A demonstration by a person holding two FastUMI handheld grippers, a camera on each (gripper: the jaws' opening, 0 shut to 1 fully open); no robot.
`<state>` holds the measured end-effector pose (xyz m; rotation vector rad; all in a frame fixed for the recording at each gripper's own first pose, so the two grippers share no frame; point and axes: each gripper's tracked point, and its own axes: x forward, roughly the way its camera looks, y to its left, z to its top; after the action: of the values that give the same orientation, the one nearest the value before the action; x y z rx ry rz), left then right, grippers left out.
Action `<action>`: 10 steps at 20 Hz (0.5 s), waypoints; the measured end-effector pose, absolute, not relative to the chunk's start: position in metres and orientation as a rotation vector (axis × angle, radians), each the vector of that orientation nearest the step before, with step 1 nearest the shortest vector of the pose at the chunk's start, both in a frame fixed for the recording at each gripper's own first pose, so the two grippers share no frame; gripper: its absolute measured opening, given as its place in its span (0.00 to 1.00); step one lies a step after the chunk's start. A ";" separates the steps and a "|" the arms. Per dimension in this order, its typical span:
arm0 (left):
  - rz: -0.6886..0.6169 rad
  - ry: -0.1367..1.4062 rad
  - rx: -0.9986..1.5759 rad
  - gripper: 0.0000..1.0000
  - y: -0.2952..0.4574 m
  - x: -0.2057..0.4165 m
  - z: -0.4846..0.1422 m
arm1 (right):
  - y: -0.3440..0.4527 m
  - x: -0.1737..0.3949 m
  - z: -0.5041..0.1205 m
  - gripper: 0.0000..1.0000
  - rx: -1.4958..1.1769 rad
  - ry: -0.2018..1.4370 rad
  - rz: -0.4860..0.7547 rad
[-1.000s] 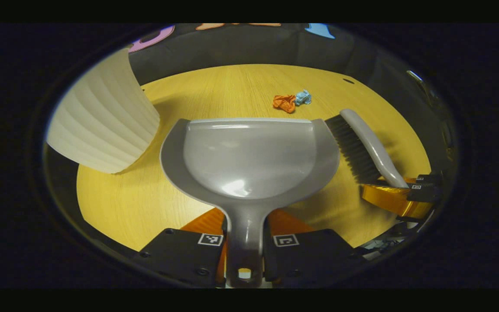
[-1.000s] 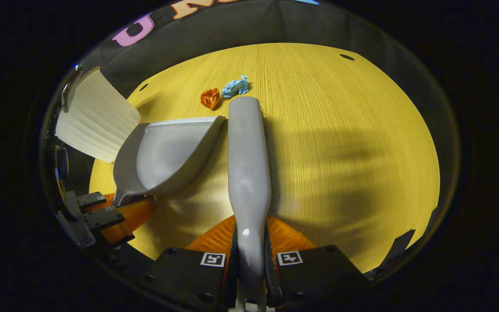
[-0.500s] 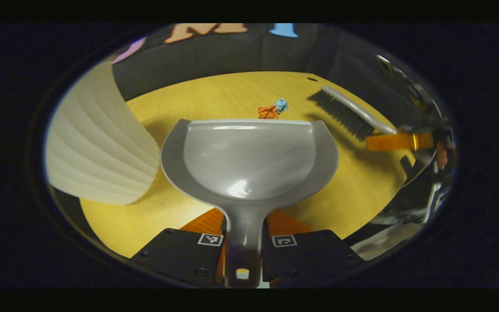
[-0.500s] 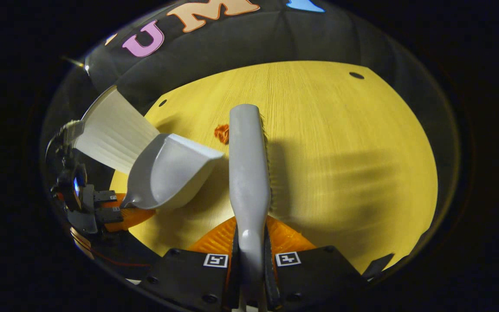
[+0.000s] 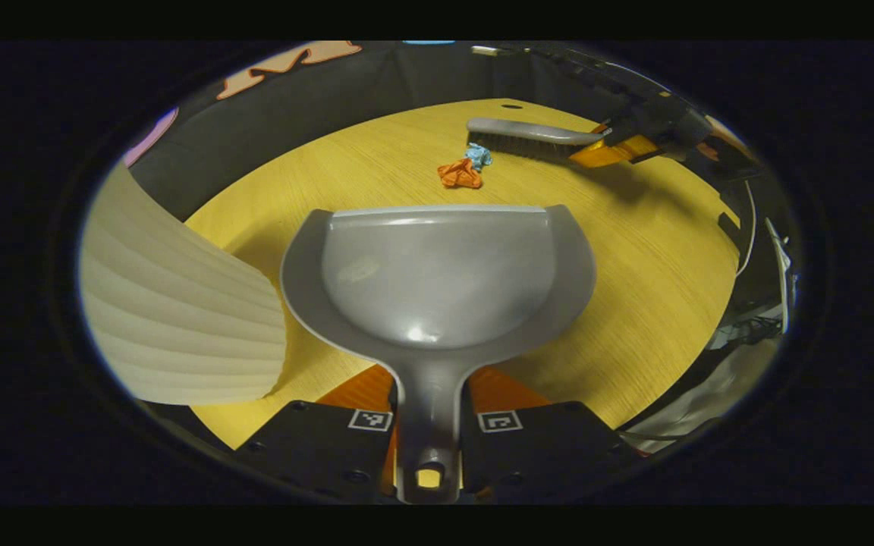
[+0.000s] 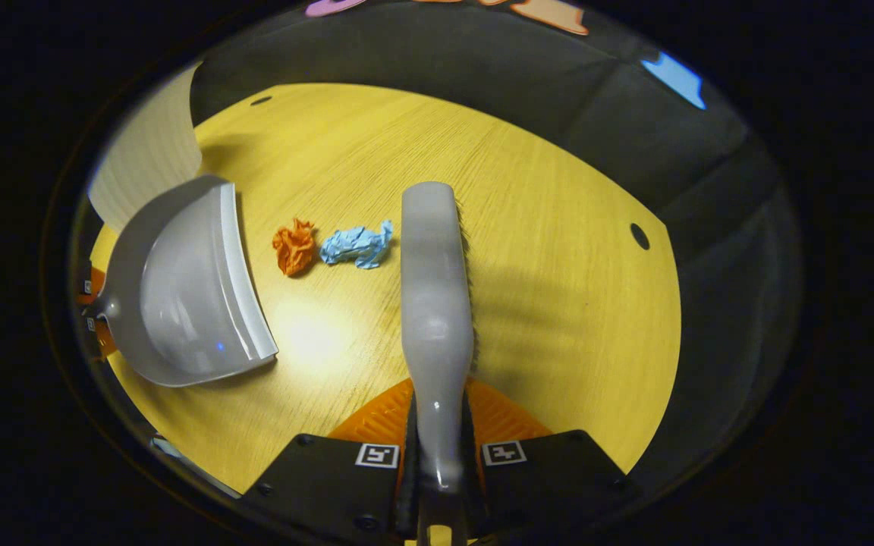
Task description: Pick up the small broom and dustpan from the desktop, sweep the trash into the dustpan with the broom, and then empty the trash into the garbage bin.
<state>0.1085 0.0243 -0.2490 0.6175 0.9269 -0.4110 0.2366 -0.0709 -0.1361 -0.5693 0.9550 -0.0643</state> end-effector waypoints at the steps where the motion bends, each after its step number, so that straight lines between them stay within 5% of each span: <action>1: -0.410 0.935 0.609 0.27 0.025 0.107 -0.250 | -0.059 0.236 -0.136 0.23 -0.581 0.959 -0.003; 10: -0.371 0.939 0.533 0.29 0.020 0.108 -0.245 | -0.021 0.225 -0.121 0.25 -0.634 1.046 0.457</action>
<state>0.1076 0.0200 -0.2454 0.5326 0.9394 -0.3705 0.2248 -0.0207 -0.1206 -0.6336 1.0459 0.4574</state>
